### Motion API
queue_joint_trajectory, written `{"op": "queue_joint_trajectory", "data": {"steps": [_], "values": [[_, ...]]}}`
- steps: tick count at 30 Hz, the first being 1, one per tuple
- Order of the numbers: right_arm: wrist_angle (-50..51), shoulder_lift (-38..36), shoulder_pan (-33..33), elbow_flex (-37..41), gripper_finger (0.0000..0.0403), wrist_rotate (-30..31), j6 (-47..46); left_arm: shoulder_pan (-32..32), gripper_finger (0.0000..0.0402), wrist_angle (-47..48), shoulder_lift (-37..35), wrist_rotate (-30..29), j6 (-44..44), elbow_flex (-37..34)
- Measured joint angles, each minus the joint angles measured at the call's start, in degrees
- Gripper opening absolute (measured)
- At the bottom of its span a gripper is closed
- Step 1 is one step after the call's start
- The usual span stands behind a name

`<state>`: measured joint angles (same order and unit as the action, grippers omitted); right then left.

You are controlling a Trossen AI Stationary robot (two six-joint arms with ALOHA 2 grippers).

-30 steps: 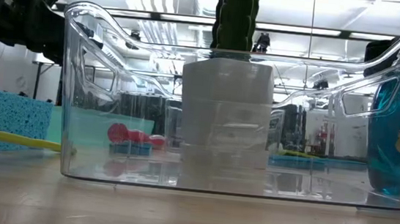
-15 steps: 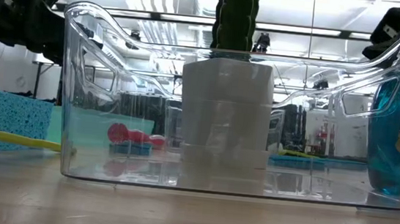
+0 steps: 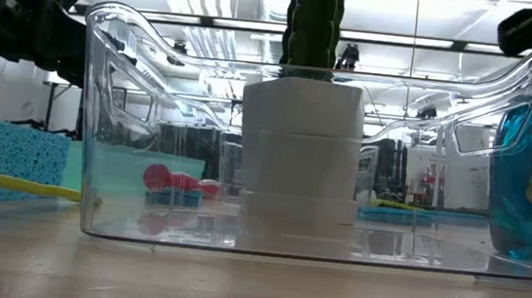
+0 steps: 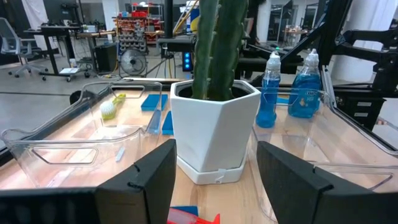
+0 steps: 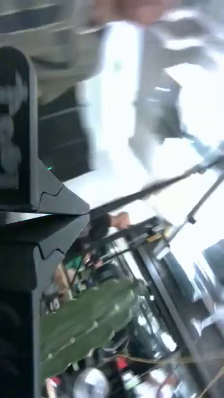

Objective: Pick & Place Kitchen Sink Supplies
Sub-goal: Put the blue sponge wipe into the top transparent bin

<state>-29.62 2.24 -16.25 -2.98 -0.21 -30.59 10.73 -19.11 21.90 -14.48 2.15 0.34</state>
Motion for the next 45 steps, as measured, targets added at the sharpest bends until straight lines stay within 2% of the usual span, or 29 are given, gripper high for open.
{"op": "queue_joint_trajectory", "data": {"steps": [3,6,9,13,20,23,27,33,36,39,41,45], "values": [[-1.7,0.1,0.0,0.0,0.0008,6.4,-10.4,0.0,0.0218,0.1,0.0,0.0,0.0,0.0],[-2.4,0.1,0.0,-0.7,0.0008,12.5,-16.5,0.0,0.0218,0.1,0.0,0.0,0.0,0.0],[-2.3,0.0,0.0,-1.4,0.0008,14.9,-23.4,0.0,0.0218,0.1,0.0,0.0,0.0,0.0],[-2.5,0.6,0.0,-2.4,0.0008,21.4,-20.6,0.0,0.0218,0.3,0.0,0.0,0.0,0.0],[-0.2,3.3,0.0,-4.8,0.0008,21.2,-17.8,0.0,0.0218,0.3,0.0,0.0,0.0,0.0],[9.8,4.9,0.0,-7.6,0.0014,21.0,-18.9,0.0,0.0218,0.3,0.0,0.0,0.0,0.0],[32.9,5.8,0.0,-14.5,0.0048,19.8,-19.7,0.0,0.0218,0.5,0.0,0.0,0.0,0.0],[66.1,9.3,0.7,-26.7,0.0135,28.7,-26.6,0.0,0.0218,0.5,0.0,0.0,0.0,0.0],[73.1,13.0,0.7,-31.3,0.0175,31.6,-25.7,0.0,0.0218,0.5,0.0,0.0,0.0,0.0],[73.8,18.6,0.8,-34.3,0.0206,31.8,-19.6,0.0,0.0218,0.7,0.0,0.0,0.0,0.0],[74.1,23.4,0.8,-36.2,0.0218,30.3,-15.0,0.0,0.0218,0.7,0.0,0.0,0.0,0.0],[79.7,33.4,1.2,-41.2,0.0226,30.7,-12.6,0.0,0.0218,0.7,0.0,0.0,0.0,0.0]]}}
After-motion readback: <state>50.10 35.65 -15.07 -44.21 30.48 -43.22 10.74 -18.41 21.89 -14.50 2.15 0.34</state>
